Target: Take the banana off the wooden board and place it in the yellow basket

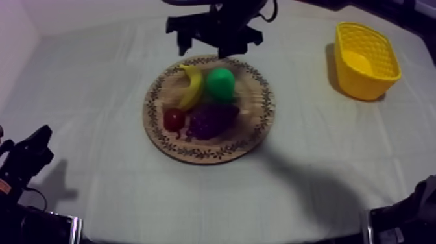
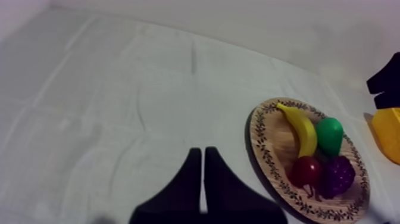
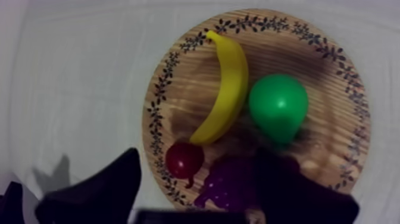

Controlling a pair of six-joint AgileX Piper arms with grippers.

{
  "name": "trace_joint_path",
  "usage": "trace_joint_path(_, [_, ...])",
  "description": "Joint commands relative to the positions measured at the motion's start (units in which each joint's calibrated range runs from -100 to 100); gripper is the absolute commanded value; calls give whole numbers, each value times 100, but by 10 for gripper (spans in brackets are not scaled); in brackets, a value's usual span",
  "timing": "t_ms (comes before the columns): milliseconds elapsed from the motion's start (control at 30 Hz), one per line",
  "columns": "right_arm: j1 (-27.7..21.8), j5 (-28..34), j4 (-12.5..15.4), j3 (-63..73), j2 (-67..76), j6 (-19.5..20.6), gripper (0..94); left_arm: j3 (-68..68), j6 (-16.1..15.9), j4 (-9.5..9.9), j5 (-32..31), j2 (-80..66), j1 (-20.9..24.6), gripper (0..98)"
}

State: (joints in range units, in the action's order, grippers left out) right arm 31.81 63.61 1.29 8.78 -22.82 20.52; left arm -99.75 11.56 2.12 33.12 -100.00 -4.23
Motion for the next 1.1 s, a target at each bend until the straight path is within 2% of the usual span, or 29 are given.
trace_joint_path(0, [11,-30,-10,49,-60,41,640,-3,1,0,-5,0,-1,1])
trace_joint_path(267, [17,-40,14,449,-538,63,674,-3,2,0,-5,0,-1,1])
trace_joint_path(733, [-45,-41,22,1470,-1906,21,647,-3,0,0,-5,0,-1,1])
trace_joint_path(1067, [-52,218,-71,2391,-2825,87,645,-3,-1,0,-5,0,-1,1])
